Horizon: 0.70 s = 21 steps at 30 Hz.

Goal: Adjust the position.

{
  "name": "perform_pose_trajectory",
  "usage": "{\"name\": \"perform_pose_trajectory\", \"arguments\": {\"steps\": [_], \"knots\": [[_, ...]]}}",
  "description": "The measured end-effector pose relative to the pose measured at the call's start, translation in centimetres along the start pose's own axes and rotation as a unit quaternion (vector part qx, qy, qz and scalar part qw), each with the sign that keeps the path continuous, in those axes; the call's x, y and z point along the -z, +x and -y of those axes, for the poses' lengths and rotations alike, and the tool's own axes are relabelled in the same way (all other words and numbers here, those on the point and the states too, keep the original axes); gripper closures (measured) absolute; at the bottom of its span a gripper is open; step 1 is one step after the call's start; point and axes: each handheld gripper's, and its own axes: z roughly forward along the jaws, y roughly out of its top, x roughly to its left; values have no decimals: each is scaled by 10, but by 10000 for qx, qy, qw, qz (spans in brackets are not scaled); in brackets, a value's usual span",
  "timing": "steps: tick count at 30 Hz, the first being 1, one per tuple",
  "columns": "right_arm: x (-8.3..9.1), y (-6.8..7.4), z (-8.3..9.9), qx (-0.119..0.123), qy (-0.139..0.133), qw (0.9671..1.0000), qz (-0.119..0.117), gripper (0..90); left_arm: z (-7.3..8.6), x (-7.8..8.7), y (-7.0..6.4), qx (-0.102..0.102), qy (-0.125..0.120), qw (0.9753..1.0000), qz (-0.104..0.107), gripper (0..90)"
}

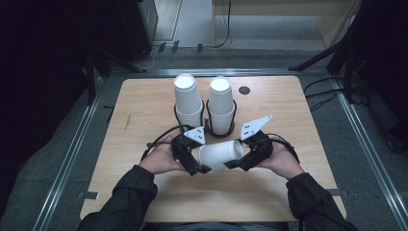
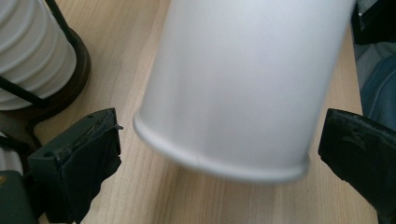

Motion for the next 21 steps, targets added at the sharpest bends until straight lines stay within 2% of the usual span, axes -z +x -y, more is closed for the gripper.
{"name": "perform_pose_trajectory", "arguments": {"steps": [4, 6, 10, 11, 12, 14, 18, 20, 21], "knots": [[7, -2, 2, -59, -87, 9999, 51, 239, 3, 4, 2, 109, -109, 9999, 0, 0], [10, -3, 3, -85, -130, 9998, 83, 238, 5, 7, 4, 101, -140, 9998, -21, 0], [18, -6, 7, -181, -262, 9994, 152, 238, 11, 12, 5, 243, -408, 9989, -34, 6], [18, -6, 7, -181, -262, 9994, 152, 238, 11, 12, 5, 243, -408, 9989, -34, 6], [21, -6, 8, -204, -326, 9991, 162, 239, 13, 13, 4, 293, -574, 9979, 5, 6], [23, -6, 9, -226, -355, 9990, 175, 238, 13, 14, 5, 338, -656, 9973, 56, 6], [28, -7, 9, -259, -559, 9980, 163, 238, 14, 15, 4, 363, -808, 9961, 1, 6], [28, -7, 8, -246, -623, 9976, 148, 238, 14, 14, 5, 431, -949, 9945, 119, 6], [28, -7, 8, -246, -623, 9976, 148, 238, 14, 14, 5, 431, -949, 9945, 119, 6]]}}
